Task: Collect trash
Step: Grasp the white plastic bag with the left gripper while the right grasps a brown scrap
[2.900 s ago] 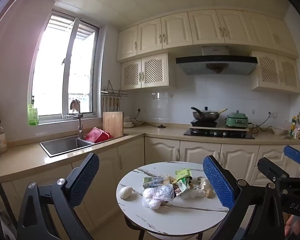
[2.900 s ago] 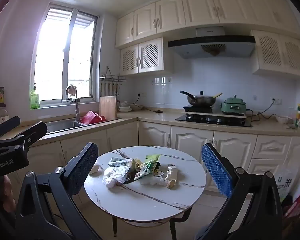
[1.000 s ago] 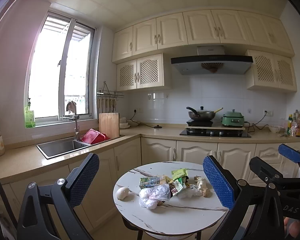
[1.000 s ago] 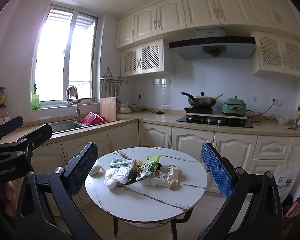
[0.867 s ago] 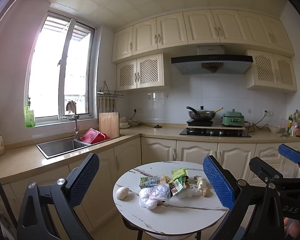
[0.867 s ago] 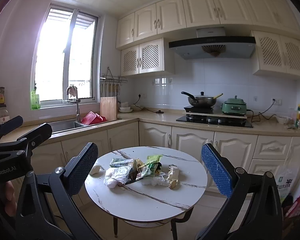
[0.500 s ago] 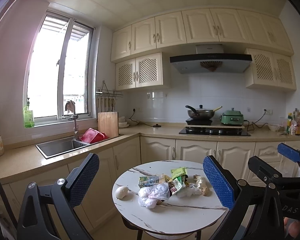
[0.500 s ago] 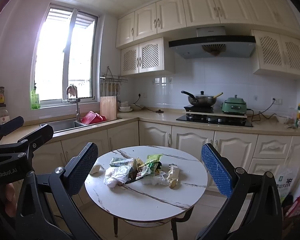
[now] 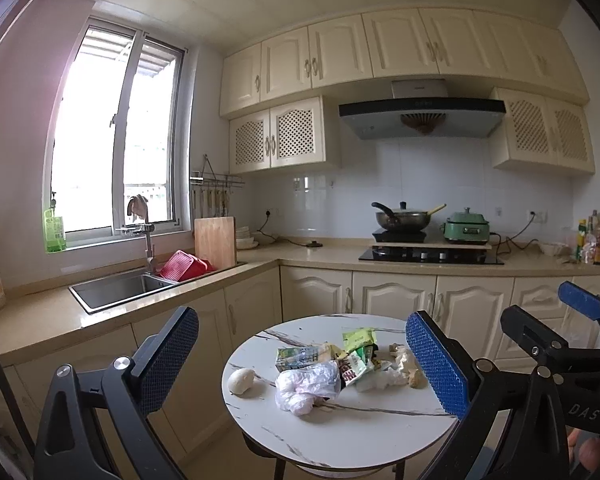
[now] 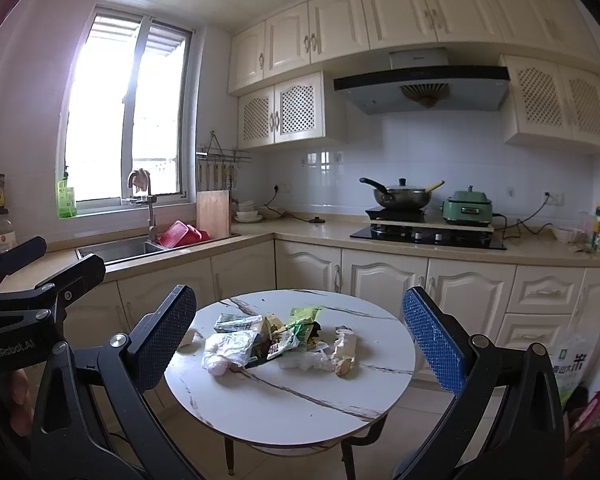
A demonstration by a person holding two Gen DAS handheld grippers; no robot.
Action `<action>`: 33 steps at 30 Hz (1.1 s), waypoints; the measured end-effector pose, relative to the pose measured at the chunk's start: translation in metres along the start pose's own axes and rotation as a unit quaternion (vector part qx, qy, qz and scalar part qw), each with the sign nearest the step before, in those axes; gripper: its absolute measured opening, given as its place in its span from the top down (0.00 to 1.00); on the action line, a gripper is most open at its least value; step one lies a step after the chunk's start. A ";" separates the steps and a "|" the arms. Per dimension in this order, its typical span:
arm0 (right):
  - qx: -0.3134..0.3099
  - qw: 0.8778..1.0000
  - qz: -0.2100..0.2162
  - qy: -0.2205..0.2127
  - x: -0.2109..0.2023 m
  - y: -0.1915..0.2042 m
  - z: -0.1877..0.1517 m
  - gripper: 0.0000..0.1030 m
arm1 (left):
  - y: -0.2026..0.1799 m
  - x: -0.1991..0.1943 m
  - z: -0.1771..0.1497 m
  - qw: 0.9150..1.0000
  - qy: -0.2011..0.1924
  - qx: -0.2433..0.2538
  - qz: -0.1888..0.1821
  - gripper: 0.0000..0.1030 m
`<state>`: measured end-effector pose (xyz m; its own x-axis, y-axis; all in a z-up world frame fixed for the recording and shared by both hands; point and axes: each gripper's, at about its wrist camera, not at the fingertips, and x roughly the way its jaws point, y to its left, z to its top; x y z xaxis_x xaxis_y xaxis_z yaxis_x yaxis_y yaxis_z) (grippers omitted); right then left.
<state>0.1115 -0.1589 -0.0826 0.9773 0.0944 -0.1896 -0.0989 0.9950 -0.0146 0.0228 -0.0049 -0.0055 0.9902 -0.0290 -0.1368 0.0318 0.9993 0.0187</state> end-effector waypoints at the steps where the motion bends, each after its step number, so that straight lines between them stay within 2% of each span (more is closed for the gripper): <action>1: -0.001 1.000 0.000 0.000 0.002 -0.001 -0.001 0.00 | -0.001 0.004 -0.001 1.000 0.001 0.001 0.000 0.01; 5: 0.001 1.000 -0.006 0.008 0.016 -0.010 -0.004 0.00 | 0.003 0.032 -0.005 1.000 0.022 0.004 0.006 0.01; 10: 0.016 0.998 -0.020 0.059 0.058 -0.037 -0.027 0.00 | 0.030 0.089 -0.018 0.996 0.084 -0.026 0.005 0.01; 15: 0.029 0.992 -0.021 0.118 0.108 -0.064 -0.059 0.00 | 0.056 0.159 -0.045 0.984 0.166 -0.066 0.003 0.01; 20: 0.031 0.984 -0.008 0.177 0.160 -0.078 -0.092 0.00 | 0.056 0.229 -0.069 0.969 0.238 -0.070 -0.008 0.01; 23: 0.032 0.978 0.002 0.205 0.187 -0.081 -0.111 0.00 | 0.048 0.271 -0.079 0.963 0.265 -0.055 -0.016 0.01; 25: 0.030 0.975 0.007 0.222 0.204 -0.081 -0.121 0.00 | 0.046 0.305 -0.088 0.955 0.290 -0.054 -0.023 0.01; 29: 0.023 0.968 0.003 0.248 0.236 -0.084 -0.133 0.00 | 0.041 0.362 -0.107 0.946 0.323 -0.036 -0.010 0.01; 30: 0.024 0.967 0.000 0.255 0.245 -0.087 -0.135 0.00 | 0.043 0.373 -0.110 0.944 0.328 -0.034 -0.004 0.02; 33: 0.028 0.964 -0.010 0.266 0.267 -0.095 -0.141 0.00 | 0.050 0.397 -0.117 0.940 0.338 -0.046 -0.016 0.08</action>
<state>0.3557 -0.2330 -0.2702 0.7436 0.0592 -0.6660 -0.0552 0.9981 0.0270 0.4020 0.0359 -0.1749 0.6760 -0.0683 -0.7337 0.0169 0.9969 -0.0771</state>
